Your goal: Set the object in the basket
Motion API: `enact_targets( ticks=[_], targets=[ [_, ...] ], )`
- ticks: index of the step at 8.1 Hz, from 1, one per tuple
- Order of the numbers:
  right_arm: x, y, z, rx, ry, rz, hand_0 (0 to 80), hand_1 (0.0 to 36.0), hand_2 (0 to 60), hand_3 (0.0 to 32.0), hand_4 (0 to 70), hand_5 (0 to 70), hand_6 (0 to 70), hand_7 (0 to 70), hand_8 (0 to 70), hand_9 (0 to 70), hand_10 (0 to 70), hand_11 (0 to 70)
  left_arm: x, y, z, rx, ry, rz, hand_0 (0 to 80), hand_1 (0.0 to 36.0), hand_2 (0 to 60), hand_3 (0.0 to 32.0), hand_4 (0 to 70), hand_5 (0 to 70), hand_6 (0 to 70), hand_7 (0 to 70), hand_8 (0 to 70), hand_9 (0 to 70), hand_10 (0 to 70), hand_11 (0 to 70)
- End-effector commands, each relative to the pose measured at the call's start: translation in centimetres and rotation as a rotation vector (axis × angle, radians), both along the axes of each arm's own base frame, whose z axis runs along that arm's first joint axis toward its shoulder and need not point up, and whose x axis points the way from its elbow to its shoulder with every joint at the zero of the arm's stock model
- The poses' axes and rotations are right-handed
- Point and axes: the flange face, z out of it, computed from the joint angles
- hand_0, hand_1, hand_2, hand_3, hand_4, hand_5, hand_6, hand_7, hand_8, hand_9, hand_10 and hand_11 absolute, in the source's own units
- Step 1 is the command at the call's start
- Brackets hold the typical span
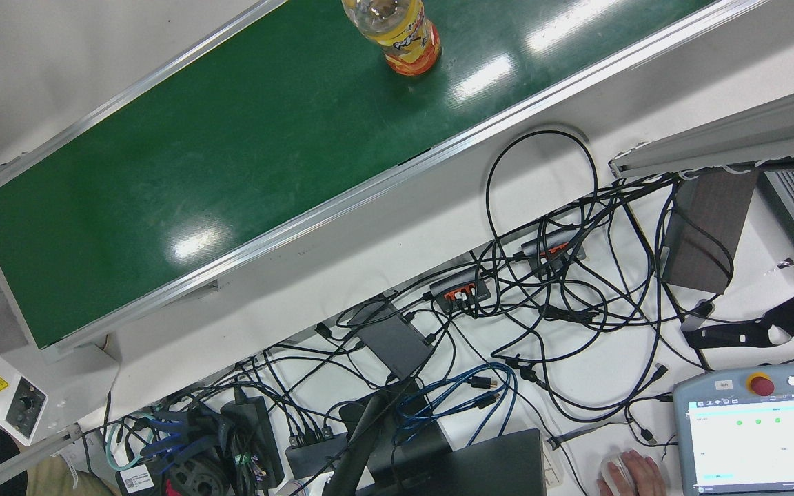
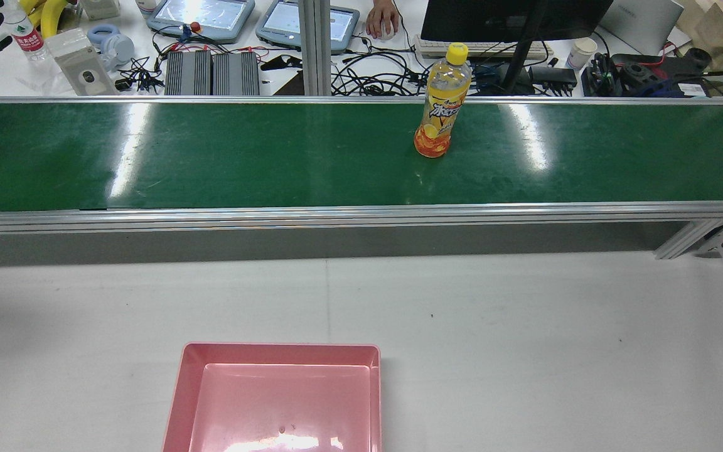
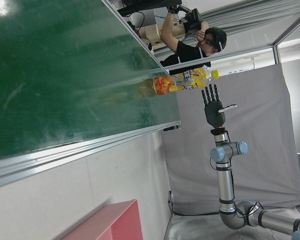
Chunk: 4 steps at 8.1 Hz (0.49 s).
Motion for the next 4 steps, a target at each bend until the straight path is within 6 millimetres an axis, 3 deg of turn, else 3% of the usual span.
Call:
enact_targets(
  ticks=[1,4],
  targets=[
    [0.00,-0.05,0.04,-0.002,0.000,0.000,0.0,0.0,0.0,0.0,0.0,0.0,0.0,0.0,0.0,0.0,0.0,0.0,-0.02,0.11,0.17,-0.002,-0.001,0.000,53.2,1.0,0.0,1.4,7.0,13.1,0.0,0.0,1.8,1.4,4.2,7.2],
    [0.00,0.01,0.10,-0.002,0.000,0.000,0.0,0.0,0.0,0.0,0.0,0.0,0.0,0.0,0.0,0.0,0.0,0.0,-0.05,0.21,0.34,-0.004,-0.001,0.000,53.5,1.4,0.0,1.2,7.1,13.4,0.0,0.0,1.7,1.2,4.4,7.6]
  ],
)
